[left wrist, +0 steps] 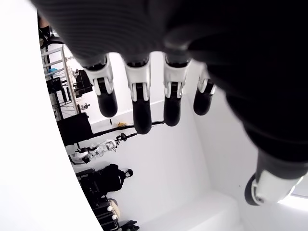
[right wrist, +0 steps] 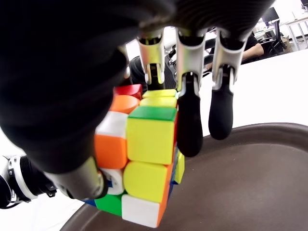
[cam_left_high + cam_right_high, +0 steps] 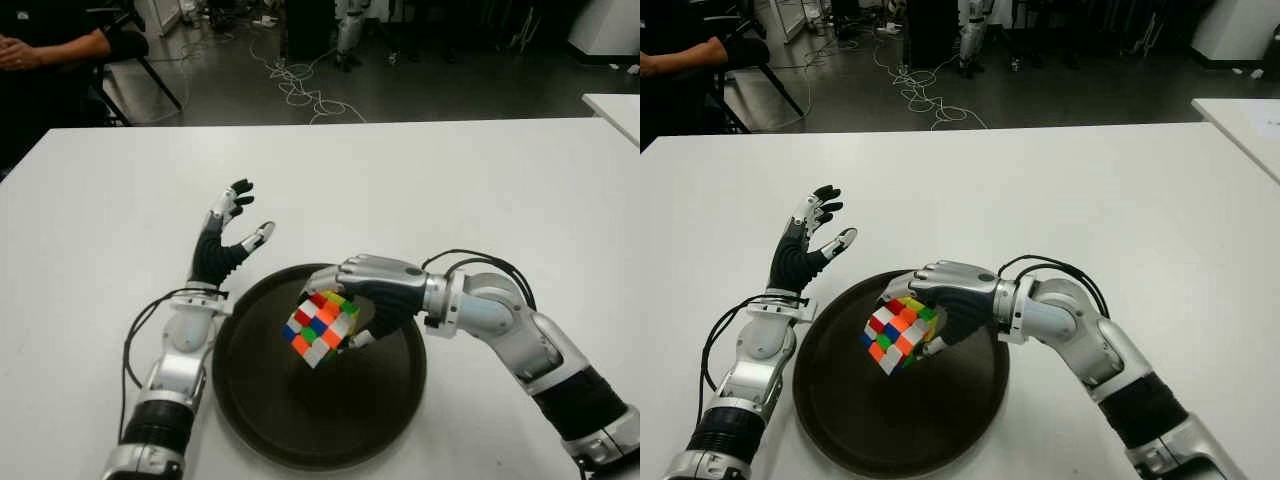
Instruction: Pick up the Rubik's Cube and put it in the plate
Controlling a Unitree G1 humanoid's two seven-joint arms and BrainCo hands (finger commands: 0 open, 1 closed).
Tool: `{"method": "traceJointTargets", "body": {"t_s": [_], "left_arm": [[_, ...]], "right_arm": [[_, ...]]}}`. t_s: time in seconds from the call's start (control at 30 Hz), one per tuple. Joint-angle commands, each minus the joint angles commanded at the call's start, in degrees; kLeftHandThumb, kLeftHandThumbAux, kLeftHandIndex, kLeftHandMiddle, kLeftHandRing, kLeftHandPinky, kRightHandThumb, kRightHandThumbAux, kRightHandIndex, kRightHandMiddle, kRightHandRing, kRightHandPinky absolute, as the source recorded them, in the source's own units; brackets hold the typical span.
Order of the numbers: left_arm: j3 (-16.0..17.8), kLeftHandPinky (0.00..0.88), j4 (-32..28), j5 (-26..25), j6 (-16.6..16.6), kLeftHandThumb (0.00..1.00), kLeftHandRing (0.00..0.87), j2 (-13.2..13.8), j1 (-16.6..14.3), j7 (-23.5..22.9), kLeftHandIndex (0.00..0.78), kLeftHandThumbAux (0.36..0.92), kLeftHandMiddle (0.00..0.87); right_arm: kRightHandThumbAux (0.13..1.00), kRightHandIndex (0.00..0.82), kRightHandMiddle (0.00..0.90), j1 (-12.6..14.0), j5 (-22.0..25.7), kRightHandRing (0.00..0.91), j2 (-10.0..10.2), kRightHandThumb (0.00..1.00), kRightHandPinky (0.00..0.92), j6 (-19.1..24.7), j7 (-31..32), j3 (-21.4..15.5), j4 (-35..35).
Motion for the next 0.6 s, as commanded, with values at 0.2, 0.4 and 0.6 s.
{"method": "traceJointTargets", "body": {"t_s": [0.2, 0.4, 0.6], "left_arm": [[-0.04, 0.108, 0.09, 0.18, -0.06, 0.069, 0.151, 0.12, -0.1, 0.05, 0.098, 0.572, 0.166], [0.02, 0.097, 0.35, 0.16, -0.02, 0.072, 0.142, 0.2, -0.25, 0.02, 0.096, 0.591, 0.157], [-0.05, 0.095, 0.24, 0.04, 0.38, 0.063, 0.128, 0.4, -0.25, -0.4, 0.082, 0.592, 0.144]], "right_arm": [[0.736, 0.415, 0.487, -0.16, -0.47, 0.506, -1.08, 0.689, 0.492, -0.48, 0.06, -0.17, -0.97], [0.737, 0.413, 0.48, -0.55, -0.34, 0.498, -2.02, 0.689, 0.482, -1.56, -0.04, -0.29, -1.21], [0.743, 0.405, 0.418, -0.84, 0.31, 0.451, -3.38, 0.679, 0.438, -2.02, 0.81, -0.49, -1.8]]}}
